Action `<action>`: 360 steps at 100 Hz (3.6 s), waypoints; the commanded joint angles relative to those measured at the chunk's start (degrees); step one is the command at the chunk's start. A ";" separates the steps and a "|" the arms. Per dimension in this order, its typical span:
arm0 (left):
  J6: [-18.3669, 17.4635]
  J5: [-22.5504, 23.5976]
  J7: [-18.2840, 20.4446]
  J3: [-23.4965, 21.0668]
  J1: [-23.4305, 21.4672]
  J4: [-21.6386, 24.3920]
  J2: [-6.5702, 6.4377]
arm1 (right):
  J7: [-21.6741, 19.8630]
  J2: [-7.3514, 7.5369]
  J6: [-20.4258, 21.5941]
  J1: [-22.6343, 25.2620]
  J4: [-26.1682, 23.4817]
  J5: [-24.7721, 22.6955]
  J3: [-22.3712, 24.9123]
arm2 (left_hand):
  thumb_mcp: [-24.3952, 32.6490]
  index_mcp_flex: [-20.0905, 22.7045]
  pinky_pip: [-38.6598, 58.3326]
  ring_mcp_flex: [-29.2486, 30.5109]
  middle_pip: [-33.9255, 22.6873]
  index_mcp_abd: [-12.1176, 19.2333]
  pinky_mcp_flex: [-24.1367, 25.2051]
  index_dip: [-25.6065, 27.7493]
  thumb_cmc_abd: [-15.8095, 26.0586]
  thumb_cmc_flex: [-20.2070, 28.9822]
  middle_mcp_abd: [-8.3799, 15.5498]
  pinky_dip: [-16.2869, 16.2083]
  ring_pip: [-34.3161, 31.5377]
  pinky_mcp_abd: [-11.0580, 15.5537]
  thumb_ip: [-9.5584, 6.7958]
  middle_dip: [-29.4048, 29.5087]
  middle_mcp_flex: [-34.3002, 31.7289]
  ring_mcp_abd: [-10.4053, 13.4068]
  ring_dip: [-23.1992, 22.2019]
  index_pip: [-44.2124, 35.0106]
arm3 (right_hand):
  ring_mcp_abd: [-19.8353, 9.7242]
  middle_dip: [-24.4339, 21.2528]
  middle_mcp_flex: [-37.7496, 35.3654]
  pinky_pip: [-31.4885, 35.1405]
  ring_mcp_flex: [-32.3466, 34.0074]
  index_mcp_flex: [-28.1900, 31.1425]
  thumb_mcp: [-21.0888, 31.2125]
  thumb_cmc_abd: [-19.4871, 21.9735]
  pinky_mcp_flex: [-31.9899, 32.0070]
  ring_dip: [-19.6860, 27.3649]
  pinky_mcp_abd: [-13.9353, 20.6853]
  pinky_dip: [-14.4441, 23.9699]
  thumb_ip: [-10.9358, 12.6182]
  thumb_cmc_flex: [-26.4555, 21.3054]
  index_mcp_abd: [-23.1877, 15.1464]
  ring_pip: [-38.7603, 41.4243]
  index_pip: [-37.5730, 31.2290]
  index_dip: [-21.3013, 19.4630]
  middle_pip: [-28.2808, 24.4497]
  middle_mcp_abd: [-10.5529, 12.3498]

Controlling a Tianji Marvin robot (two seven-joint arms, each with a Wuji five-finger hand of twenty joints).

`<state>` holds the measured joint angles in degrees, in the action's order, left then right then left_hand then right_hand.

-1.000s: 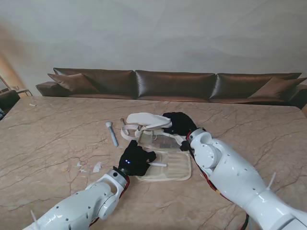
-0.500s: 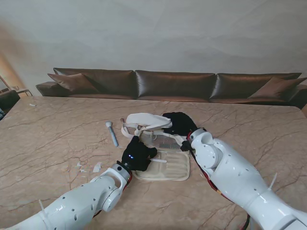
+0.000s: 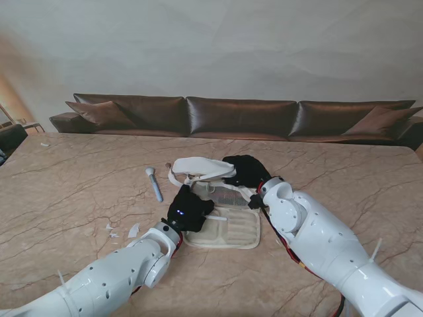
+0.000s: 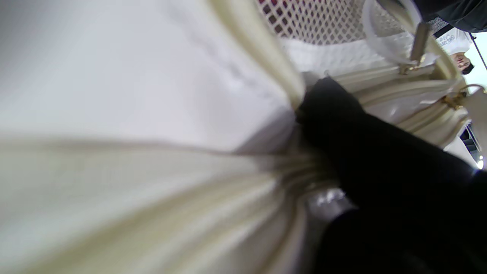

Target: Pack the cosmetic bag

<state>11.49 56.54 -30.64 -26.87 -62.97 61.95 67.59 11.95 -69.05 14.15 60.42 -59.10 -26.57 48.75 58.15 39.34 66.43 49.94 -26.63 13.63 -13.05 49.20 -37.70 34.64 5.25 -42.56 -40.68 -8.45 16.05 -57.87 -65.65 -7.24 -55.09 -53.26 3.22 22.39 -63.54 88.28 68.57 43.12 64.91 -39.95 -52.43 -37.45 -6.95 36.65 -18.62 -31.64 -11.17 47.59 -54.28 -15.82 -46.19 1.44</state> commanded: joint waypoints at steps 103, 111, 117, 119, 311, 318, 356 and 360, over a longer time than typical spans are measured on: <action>1.38 -3.76 -6.15 5.74 1.92 -4.81 5.48 | 0.77 -0.90 0.35 -0.15 -0.38 0.88 -0.87 | 4.84 3.69 10.59 0.97 -4.30 3.41 -4.28 -2.59 0.60 3.31 -0.70 -8.10 -2.19 -4.97 -2.30 0.44 -3.35 -2.36 -1.18 -6.28 | -1.41 0.44 -2.01 6.43 6.45 2.72 3.29 6.24 -3.01 -0.60 0.44 1.45 0.62 -4.27 -6.14 3.79 -5.43 0.93 -1.28 0.35; 1.36 -4.05 -6.94 6.22 2.01 -5.22 6.12 | 0.72 -0.87 0.19 0.00 -0.52 0.85 -0.79 | 4.39 3.46 11.46 0.78 -4.19 2.92 -5.05 -3.08 0.93 3.63 -0.87 -8.58 -2.22 -5.03 -2.00 0.82 -3.20 -2.43 -1.16 -6.11 | -1.39 0.45 -2.02 6.55 6.55 2.72 3.29 6.20 -3.24 -0.62 0.49 1.47 0.63 -4.33 -5.92 3.85 -5.43 0.95 -1.30 0.30; 1.31 -4.23 -7.39 6.59 2.06 -5.47 6.53 | 0.72 -0.86 0.08 0.09 -0.57 0.87 -0.74 | 4.06 3.36 11.75 0.84 -4.13 2.62 -5.44 -3.38 1.10 3.72 -0.93 -8.73 -2.27 -5.05 -1.89 1.05 -3.05 -2.43 -1.13 -6.10 | -1.49 0.43 -2.02 6.62 6.61 2.73 3.29 6.22 -3.39 -0.62 0.53 1.47 0.64 -4.35 -5.85 3.88 -5.43 0.96 -1.30 0.22; 1.28 -4.28 -7.53 6.69 2.07 -5.54 6.66 | 0.72 -0.86 0.05 0.11 -0.59 0.88 -0.73 | 4.00 3.33 11.86 0.89 -4.08 2.52 -5.61 -3.60 1.19 3.68 -0.89 -8.77 -2.28 -5.03 -1.87 1.20 -3.07 -2.31 -1.10 -6.01 | -1.51 0.43 -2.06 6.65 6.64 2.73 3.30 6.19 -3.46 -0.64 0.55 1.47 0.65 -4.35 -5.89 3.92 -5.42 0.97 -1.32 0.24; -7.69 1.13 8.86 -26.68 -9.52 8.71 -4.45 | -1.61 1.42 -1.93 2.57 -3.49 -3.23 3.24 | 1.90 -3.32 -3.98 -11.78 1.07 -3.98 2.13 -27.62 2.96 1.70 -1.38 -2.38 12.25 -2.81 -3.64 33.58 22.70 1.86 10.85 3.77 | -2.03 2.92 -2.12 7.42 6.68 3.36 3.27 5.78 -4.11 -1.04 0.73 1.16 0.84 -5.18 -6.83 5.33 -5.83 -0.88 -2.86 0.51; -7.66 0.68 9.70 -26.13 -7.52 6.12 -4.54 | -1.63 1.43 -2.00 2.58 -3.41 -3.21 3.31 | 3.64 -3.75 -5.03 -13.56 1.62 -3.91 3.25 -27.80 3.98 2.72 -1.54 -1.74 13.30 -2.65 -4.12 33.93 25.09 1.99 11.37 6.36 | -1.95 2.93 -2.10 7.44 6.68 3.40 3.09 6.01 -4.11 -1.05 0.66 1.17 0.85 -5.20 -6.82 5.39 -5.81 -0.87 -2.83 0.45; -9.98 -5.27 6.48 -14.38 5.27 -12.01 -3.10 | -2.46 1.49 -2.01 2.42 -3.17 -2.51 3.58 | 5.39 -14.08 -9.29 -24.84 4.26 -3.96 8.76 -29.14 7.24 8.09 -2.04 0.80 17.66 -0.83 -9.59 38.17 41.70 3.21 15.65 21.99 | -1.97 2.91 -2.15 7.51 6.68 3.30 2.85 6.02 -4.12 -1.05 0.70 1.21 0.96 -5.26 -6.62 5.53 -5.58 -0.61 -2.80 0.42; -10.87 -6.09 5.53 -12.39 6.98 -14.37 -2.75 | -2.56 1.51 -2.03 2.44 -3.20 -2.48 3.66 | 5.17 -14.77 -9.54 -26.60 4.11 -3.72 9.73 -29.36 7.19 9.47 -2.09 1.05 17.78 -0.51 -9.76 38.44 43.01 3.18 15.88 22.48 | -1.99 2.90 -2.16 7.53 6.69 3.43 2.84 6.01 -4.14 -1.05 0.70 1.21 0.95 -5.24 -6.57 5.54 -5.65 -0.63 -2.79 0.38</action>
<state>1.82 51.44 -25.15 -39.61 -57.58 48.90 64.17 9.54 -67.64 12.14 62.87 -62.01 -29.17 52.25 62.28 27.02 57.95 26.75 -22.46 8.86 -5.23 20.66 -31.09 40.68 3.27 -42.34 -23.06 -10.15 8.63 -20.40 -25.94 -4.99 -39.95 -33.32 3.58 24.45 -63.57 88.26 69.09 43.17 64.89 -39.94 -53.13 -37.42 -7.52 35.93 -18.86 -32.19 -10.48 47.59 -54.84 -15.78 -46.97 1.18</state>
